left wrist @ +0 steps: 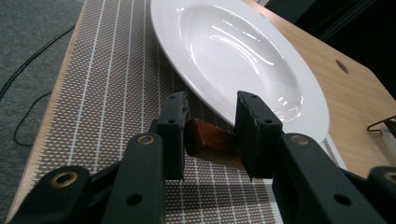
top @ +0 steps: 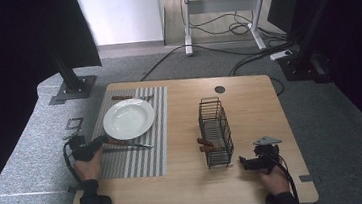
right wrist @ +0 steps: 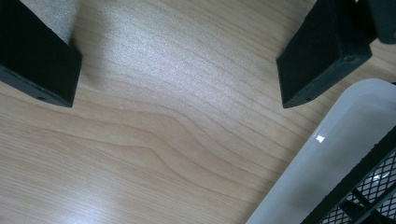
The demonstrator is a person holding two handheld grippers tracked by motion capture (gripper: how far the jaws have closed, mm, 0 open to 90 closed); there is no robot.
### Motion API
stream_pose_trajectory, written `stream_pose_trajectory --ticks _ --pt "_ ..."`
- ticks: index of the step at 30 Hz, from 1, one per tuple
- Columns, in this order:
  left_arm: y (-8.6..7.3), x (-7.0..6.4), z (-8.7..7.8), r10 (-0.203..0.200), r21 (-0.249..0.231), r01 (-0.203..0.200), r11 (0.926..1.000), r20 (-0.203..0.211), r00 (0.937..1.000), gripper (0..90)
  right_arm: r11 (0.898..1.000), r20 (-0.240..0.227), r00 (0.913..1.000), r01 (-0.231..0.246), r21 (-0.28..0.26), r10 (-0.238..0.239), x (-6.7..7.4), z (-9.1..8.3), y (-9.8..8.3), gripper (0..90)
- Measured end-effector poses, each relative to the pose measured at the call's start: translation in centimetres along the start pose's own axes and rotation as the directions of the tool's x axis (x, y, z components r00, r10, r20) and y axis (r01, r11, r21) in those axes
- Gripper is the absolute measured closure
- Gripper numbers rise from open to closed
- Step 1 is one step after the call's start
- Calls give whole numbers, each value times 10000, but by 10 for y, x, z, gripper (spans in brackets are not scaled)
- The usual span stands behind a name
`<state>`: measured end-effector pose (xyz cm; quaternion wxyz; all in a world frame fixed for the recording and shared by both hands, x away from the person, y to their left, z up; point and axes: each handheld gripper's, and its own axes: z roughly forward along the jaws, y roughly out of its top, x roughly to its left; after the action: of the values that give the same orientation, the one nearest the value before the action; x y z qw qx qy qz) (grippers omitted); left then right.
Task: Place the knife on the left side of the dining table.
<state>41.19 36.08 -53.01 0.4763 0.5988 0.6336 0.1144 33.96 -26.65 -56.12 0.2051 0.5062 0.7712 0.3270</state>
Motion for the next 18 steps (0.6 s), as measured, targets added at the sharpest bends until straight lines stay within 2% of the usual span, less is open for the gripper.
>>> stream_pose_trajectory --ticks 8,13,15,18 --pt "-3 5 6 194 277 -185 9994 -343 9992 638 10000 -1 10000 0 0 0 0 0 0 0" --pt "-5 9 9 185 430 -167 9989 -414 9990 638 10000 -7 10000 1 3 -1 0 0 0 0" --pt "-5 8 10 413 540 -381 9978 -596 9974 637 10000 -7 10000 0 3 0 0 0 0 0" --pt "-5 7 11 547 617 -502 9968 -725 9959 635 10000 -2 10000 0 -1 0 0 0 0 0"
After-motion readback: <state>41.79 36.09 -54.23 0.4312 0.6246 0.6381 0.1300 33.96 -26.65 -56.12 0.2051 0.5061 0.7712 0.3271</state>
